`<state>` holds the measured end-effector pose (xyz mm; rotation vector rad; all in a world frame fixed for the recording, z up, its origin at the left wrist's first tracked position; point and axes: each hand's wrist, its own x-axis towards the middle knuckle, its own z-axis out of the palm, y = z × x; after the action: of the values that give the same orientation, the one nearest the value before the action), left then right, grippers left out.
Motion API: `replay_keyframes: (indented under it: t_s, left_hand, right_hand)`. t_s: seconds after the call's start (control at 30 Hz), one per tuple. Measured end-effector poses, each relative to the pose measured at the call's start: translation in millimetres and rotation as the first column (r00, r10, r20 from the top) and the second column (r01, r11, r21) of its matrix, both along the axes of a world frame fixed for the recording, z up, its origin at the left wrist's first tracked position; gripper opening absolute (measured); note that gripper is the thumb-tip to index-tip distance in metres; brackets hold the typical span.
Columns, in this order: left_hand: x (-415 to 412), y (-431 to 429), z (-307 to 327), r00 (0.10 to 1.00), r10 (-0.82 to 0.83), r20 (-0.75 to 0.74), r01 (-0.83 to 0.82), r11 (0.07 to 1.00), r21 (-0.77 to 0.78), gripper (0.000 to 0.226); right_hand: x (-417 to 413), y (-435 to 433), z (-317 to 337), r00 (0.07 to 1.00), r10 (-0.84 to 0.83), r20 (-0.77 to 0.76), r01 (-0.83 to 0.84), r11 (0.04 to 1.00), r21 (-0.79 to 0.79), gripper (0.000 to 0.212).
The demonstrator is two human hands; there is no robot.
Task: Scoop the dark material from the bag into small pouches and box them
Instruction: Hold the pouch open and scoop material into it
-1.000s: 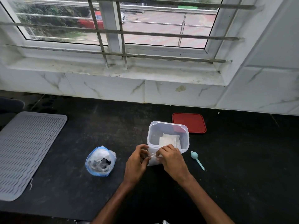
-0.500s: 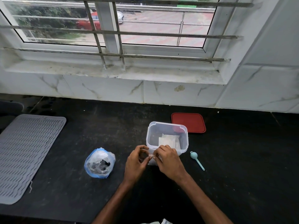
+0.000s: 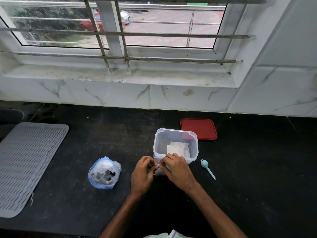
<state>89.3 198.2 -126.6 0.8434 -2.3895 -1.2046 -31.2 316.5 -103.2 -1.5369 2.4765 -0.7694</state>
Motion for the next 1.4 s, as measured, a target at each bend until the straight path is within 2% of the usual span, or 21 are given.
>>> replay_keyframes:
  t_s: [0.13,0.4,0.5,0.6,0.8,1.03,1.13,1.27,1.4]
  left_hand:
    - [2,-2,-3,1.0,0.025,-0.015,-0.025,1.0,-0.004,0.012]
    - [4,-6,-7,0.998,-0.054,-0.034,0.054,0.998,0.025,0.018]
    - [5,-6,-5,0.996,-0.091,-0.025,0.092,0.995,0.025,0.018]
    - [4,-4,-1,0.996,-0.09,-0.003,0.09,0.996,0.005,0.014]
    - [1,-2,2,0.996,-0.041,0.079,0.05,0.992,-0.116,0.005]
    - [-2,2,0,0.997,-0.025,0.076,0.036,0.988,-0.148,0.005]
    - [0,1,0,0.995,-0.075,0.064,0.083,0.987,-0.14,0.01]
    - [-1,-3,1,0.977,-0.171,0.128,0.193,0.964,-0.182,0.018]
    - [-4,0,2,0.989,-0.098,0.114,0.12,0.972,-0.203,0.011]
  right_hand:
    - [-4,1,-2,0.998,-0.05,0.035,0.05,0.999,0.014,0.011]
    - [-1,4,-4,0.99,-0.127,-0.062,0.131,0.99,0.06,0.013]
    - [0,5,-5,0.993,-0.112,-0.031,0.113,0.992,0.05,0.009]
    - [1,5,-6,0.997,-0.078,0.007,0.077,0.997,0.026,0.013]
    - [-6,10,-7,0.987,-0.093,0.135,0.092,0.996,0.011,0.012]
    - [-3,9,-11,0.996,-0.088,0.032,0.087,0.995,0.045,0.004]
    - [-6,11,-10,0.999,-0.05,0.009,0.049,0.998,0.027,0.007]
    - [-7,14,-8,1.0,0.01,0.011,-0.01,0.999,0.031,0.015]
    - [-8,17,-10,0.995,-0.08,0.065,0.079,0.997,0.009,0.005]
